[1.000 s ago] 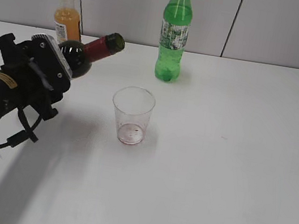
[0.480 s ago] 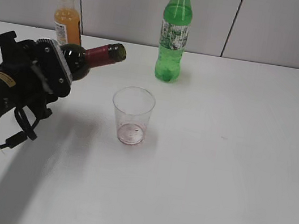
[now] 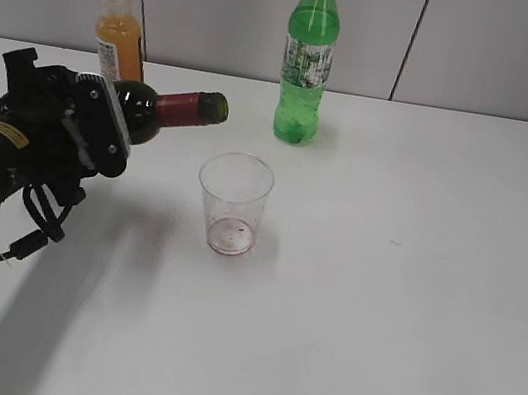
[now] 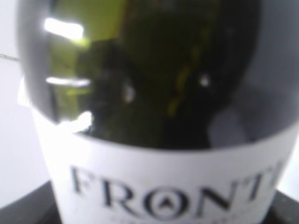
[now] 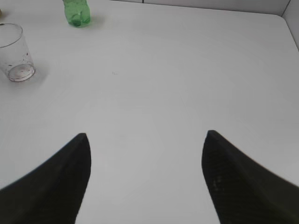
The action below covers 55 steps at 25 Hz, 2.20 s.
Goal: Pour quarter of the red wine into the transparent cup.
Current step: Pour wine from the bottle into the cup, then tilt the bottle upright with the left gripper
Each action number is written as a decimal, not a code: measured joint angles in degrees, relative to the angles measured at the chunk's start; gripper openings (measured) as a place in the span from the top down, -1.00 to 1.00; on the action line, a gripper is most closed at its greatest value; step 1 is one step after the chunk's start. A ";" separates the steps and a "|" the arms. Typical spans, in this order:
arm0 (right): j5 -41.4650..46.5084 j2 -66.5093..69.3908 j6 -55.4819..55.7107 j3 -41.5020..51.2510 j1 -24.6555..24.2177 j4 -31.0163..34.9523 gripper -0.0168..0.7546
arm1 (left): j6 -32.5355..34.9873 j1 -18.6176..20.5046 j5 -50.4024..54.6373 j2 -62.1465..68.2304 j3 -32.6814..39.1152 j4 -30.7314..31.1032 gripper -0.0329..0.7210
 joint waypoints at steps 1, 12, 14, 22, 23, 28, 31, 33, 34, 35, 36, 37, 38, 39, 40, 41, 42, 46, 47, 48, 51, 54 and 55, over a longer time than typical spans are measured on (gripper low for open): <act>0.00 0.00 0.00 0.00 0.00 0.00 -0.58 | 0.17 0.07 0.00 0.00 0.00 0.00 -0.53; 0.00 0.00 0.00 0.00 0.00 0.00 -0.58 | 5.68 0.25 -0.04 0.00 -0.94 -0.66 -0.53; 0.00 0.00 0.00 0.00 0.00 0.00 -0.58 | 6.57 0.25 -0.06 0.00 -1.17 -0.72 -0.53; 0.00 0.00 0.00 0.00 0.00 0.00 -0.58 | 10.55 0.25 -0.06 0.00 -1.33 -1.14 -0.53; 0.00 0.00 0.00 0.00 0.00 0.00 -0.58 | 10.61 0.25 -0.06 0.00 -1.33 -1.22 -0.53; 0.00 0.00 0.00 0.00 0.00 0.00 -0.58 | 12.04 0.25 -0.82 0.00 -1.34 -1.64 -0.53; 0.00 0.00 0.00 0.00 0.00 0.00 -0.58 | 13.56 0.25 -0.95 0.00 -1.39 -1.69 -0.53; 0.00 0.00 0.00 0.00 0.00 0.00 -0.58 | 14.44 0.25 -0.95 0.00 -1.39 -1.69 -0.53; 0.00 0.00 0.00 0.00 0.00 0.00 -0.58 | 14.99 0.25 -1.01 0.00 -1.39 -1.75 -0.53; 0.00 0.00 0.00 0.00 0.00 0.00 -0.58 | 15.20 0.25 -1.06 0.00 -1.39 -1.75 -0.53; 0.00 0.00 0.00 0.00 0.00 0.00 -0.58 | 15.43 0.25 -1.06 0.00 -1.39 -1.75 -0.53; 0.00 0.00 0.00 0.00 0.00 0.00 -0.58 | 15.50 0.25 -1.08 0.00 -1.39 -1.75 -0.53; 0.00 0.00 0.00 0.00 0.00 0.00 -0.58 | 15.86 0.25 -1.19 0.00 -1.39 -1.75 -0.53; 0.00 0.00 0.00 0.00 0.00 0.00 -0.58 | 16.31 0.25 -1.28 0.00 -1.39 -1.75 -0.53; 0.00 0.00 0.00 0.00 0.00 0.00 -0.58 | 16.70 0.25 -1.28 0.00 -1.39 -1.75 -0.53; 0.00 0.00 0.00 0.00 0.00 0.00 -0.58 | 17.14 0.25 -1.33 0.00 -1.39 -1.75 -0.53; 0.00 0.00 0.00 0.00 0.00 0.00 -0.58 | 17.71 0.25 -1.33 0.00 -1.39 -1.75 -0.53; 0.00 0.00 0.00 0.00 0.00 0.00 -0.58 | 18.59 0.25 -1.54 0.00 -1.39 -1.75 -0.53; 0.00 0.00 0.00 0.00 0.00 0.00 -0.58 | 18.61 0.25 -1.72 0.00 -1.39 -1.75 -0.53; 0.00 0.00 0.00 0.00 0.00 0.00 -0.58 | 18.66 0.25 -1.83 0.00 -1.39 -1.75 -0.53; 0.00 0.00 0.00 0.00 0.00 0.00 -0.58 | 19.39 0.25 -2.13 0.00 -1.39 -1.75 -0.53; 0.00 0.00 0.00 0.00 0.00 0.00 -0.58 | 19.70 0.25 -2.19 0.00 -1.39 -1.75 -0.53; 0.00 0.00 0.00 0.00 0.00 0.00 -0.58 | 19.74 0.25 -2.20 0.00 -1.39 -1.75 -0.53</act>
